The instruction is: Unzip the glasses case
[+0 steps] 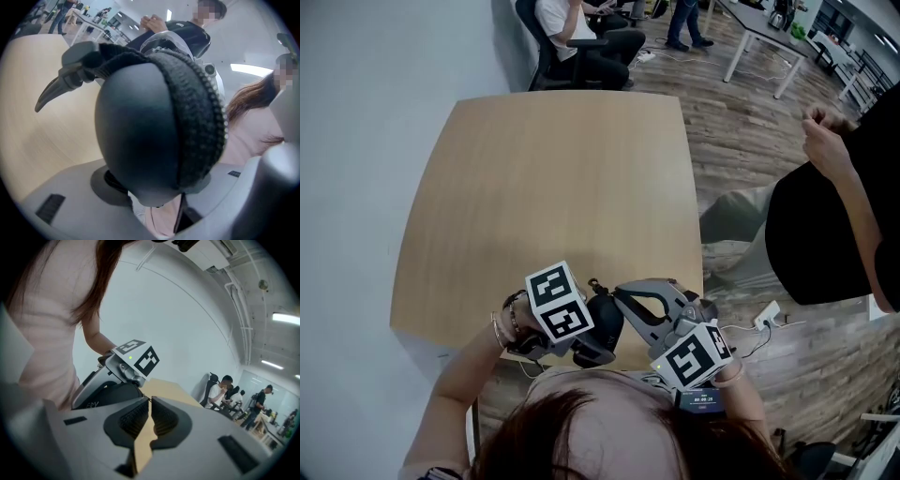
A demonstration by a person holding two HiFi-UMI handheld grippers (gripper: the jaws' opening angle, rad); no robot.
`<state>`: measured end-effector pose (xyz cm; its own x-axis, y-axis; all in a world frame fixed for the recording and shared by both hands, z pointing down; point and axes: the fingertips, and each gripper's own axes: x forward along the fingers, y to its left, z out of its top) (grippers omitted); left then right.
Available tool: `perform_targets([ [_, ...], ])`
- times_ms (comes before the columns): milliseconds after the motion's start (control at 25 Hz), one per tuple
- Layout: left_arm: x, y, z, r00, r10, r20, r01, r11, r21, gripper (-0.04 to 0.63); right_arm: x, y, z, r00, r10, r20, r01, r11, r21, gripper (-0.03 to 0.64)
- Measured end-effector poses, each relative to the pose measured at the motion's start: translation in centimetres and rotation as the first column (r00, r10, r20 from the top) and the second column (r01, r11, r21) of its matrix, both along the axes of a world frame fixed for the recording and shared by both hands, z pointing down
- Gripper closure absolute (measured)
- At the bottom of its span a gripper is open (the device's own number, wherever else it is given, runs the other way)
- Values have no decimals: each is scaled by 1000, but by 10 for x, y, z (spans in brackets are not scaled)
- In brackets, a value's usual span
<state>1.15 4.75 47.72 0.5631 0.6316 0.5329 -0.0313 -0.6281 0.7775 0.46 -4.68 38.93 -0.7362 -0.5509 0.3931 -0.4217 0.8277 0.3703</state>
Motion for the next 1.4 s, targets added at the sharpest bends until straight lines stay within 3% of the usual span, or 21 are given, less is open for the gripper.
perform_targets([
  [840, -4, -2, 17, 996, 54, 73, -57, 998, 35, 342, -5, 1, 9, 995, -55, -78, 55, 999, -1, 598],
  [1120, -4, -15, 31, 996, -1, 88, -11, 991, 132, 342, -2, -3, 18, 994, -21, -106, 22, 1000, 15, 597],
  [1400, -5, -25, 30, 997, -51, 61, 40, 985, 169, 341, 0, -11, 16, 998, 24, -60, -24, 1000, -5, 586],
])
